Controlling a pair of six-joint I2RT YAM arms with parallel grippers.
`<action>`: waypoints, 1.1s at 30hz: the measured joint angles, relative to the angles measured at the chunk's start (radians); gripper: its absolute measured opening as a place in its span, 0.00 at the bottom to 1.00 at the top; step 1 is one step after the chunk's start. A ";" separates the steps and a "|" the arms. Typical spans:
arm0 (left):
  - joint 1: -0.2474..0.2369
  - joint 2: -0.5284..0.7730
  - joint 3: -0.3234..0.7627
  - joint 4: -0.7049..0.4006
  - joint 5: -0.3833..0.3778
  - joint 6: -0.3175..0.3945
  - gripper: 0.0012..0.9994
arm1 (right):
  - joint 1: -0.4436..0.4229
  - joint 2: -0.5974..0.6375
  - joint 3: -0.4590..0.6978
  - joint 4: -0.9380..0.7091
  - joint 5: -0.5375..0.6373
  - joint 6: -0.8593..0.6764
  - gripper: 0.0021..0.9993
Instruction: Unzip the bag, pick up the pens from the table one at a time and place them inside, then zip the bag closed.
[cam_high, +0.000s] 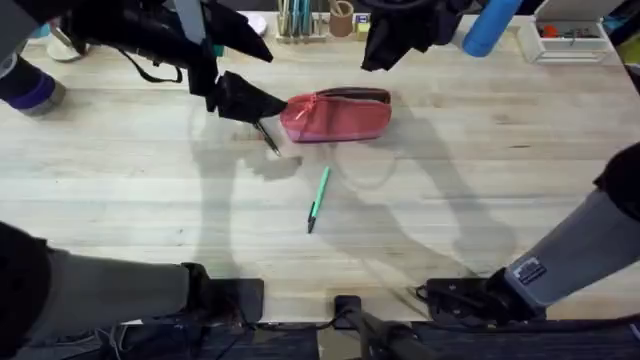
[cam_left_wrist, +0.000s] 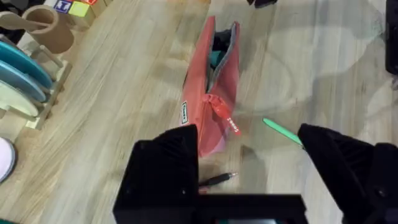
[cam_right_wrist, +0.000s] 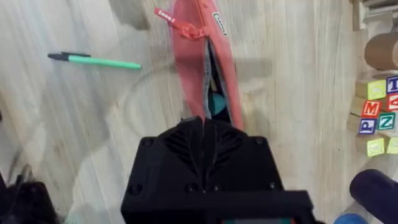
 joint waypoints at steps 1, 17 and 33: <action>0.000 0.000 0.000 0.000 0.000 0.000 0.99 | -0.001 0.000 0.003 -0.007 -0.001 -0.003 0.03; 0.000 0.000 0.000 0.000 0.000 0.000 0.99 | -0.002 0.069 0.010 -0.001 -0.004 -0.062 0.03; 0.000 0.000 0.000 0.000 0.000 0.000 0.99 | 0.013 0.135 0.011 0.012 -0.004 -0.132 0.03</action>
